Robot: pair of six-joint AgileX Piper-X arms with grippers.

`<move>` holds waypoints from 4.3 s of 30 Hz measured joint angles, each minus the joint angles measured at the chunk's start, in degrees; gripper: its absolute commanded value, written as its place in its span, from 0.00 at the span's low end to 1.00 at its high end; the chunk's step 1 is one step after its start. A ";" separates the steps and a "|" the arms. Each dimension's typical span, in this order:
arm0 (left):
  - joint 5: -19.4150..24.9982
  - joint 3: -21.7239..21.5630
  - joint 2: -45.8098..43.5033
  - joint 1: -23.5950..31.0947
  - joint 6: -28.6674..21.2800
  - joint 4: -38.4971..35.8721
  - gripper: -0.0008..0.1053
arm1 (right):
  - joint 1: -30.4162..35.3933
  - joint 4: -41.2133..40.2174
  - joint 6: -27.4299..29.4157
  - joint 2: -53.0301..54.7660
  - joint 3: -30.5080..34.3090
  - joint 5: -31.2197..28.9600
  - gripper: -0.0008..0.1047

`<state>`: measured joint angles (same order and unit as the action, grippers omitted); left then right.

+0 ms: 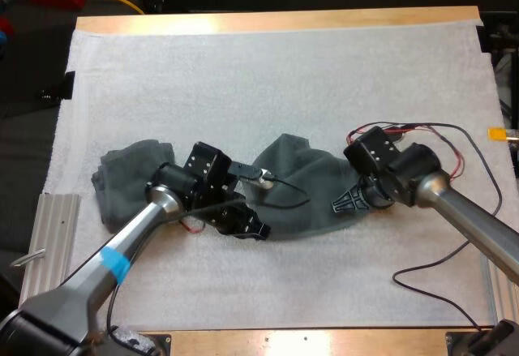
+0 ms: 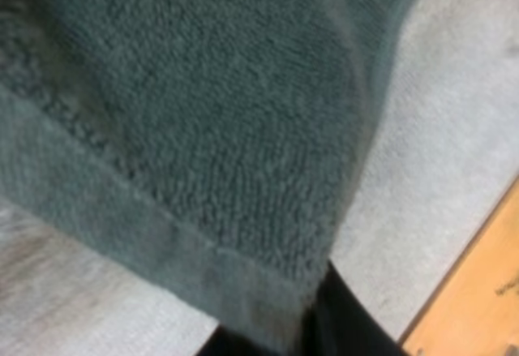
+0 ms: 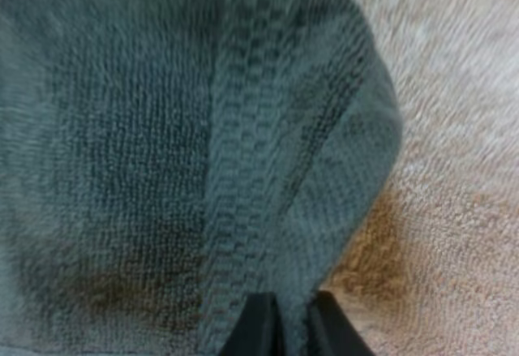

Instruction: Pick towel from pile, fold and stack

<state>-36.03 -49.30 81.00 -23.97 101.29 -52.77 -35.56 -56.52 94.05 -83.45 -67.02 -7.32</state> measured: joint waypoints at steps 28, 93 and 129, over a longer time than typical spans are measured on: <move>16.45 -22.49 -20.10 -10.01 -1.78 -25.67 0.01 | -17.12 -10.93 -6.83 24.01 -6.71 -7.82 0.02; 22.54 -3.50 -22.16 -6.40 3.67 -8.04 0.01 | -16.66 -5.56 -21.58 8.35 -3.32 -11.17 0.02; 5.74 -3.50 5.76 12.55 4.01 6.95 0.06 | 4.29 16.01 -29.51 -8.53 -3.32 9.15 0.02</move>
<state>-30.29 -52.79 86.76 -11.42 105.30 -45.82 -31.27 -40.51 64.53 -91.98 -70.34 1.83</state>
